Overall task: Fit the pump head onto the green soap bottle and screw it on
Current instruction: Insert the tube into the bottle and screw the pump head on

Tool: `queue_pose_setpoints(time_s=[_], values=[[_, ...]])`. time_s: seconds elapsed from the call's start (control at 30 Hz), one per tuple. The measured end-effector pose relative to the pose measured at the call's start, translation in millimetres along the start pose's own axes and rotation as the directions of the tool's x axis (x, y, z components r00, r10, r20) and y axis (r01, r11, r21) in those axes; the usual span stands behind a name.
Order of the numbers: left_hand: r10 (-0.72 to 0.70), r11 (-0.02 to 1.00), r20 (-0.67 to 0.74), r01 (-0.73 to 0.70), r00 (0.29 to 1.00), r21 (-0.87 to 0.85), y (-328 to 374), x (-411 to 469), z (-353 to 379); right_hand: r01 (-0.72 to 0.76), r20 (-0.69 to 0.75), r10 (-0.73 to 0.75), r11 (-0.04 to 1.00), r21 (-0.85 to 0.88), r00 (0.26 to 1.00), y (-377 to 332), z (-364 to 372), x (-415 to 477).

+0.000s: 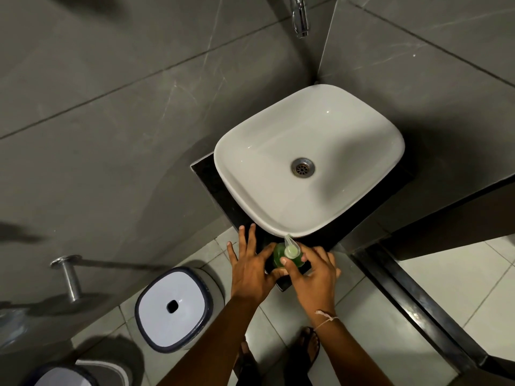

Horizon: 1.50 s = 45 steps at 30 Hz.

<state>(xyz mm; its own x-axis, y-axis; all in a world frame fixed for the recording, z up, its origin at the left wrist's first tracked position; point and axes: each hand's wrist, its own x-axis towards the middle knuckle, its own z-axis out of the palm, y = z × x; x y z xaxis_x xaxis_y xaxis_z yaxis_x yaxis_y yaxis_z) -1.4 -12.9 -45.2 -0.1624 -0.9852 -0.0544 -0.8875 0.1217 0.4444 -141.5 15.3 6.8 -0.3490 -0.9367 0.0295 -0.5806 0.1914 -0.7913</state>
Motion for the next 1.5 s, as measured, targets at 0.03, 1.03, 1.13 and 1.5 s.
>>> queue_pose_setpoints(time_s=[0.03,1.03,1.13,1.5], values=[[0.0,1.0,-0.002,0.0,1.0,0.008,0,1,0,-0.012,-0.016,0.012,1.0,0.004,1.0,-1,0,1],[0.001,1.0,-0.007,-0.001,1.0,-0.003,3,1,-3,-0.05,-0.044,0.048,0.997,-0.062,0.998,-3,3,7],[0.0,1.0,0.0,0.0,1.0,0.002,2,0,-3,-0.017,0.006,0.018,0.998,-0.065,1.0,-3,0,4],[-0.027,0.999,0.019,0.026,0.999,0.025,2,0,-4,-0.04,-0.012,0.039,0.997,-0.06,0.999,-7,4,7]])
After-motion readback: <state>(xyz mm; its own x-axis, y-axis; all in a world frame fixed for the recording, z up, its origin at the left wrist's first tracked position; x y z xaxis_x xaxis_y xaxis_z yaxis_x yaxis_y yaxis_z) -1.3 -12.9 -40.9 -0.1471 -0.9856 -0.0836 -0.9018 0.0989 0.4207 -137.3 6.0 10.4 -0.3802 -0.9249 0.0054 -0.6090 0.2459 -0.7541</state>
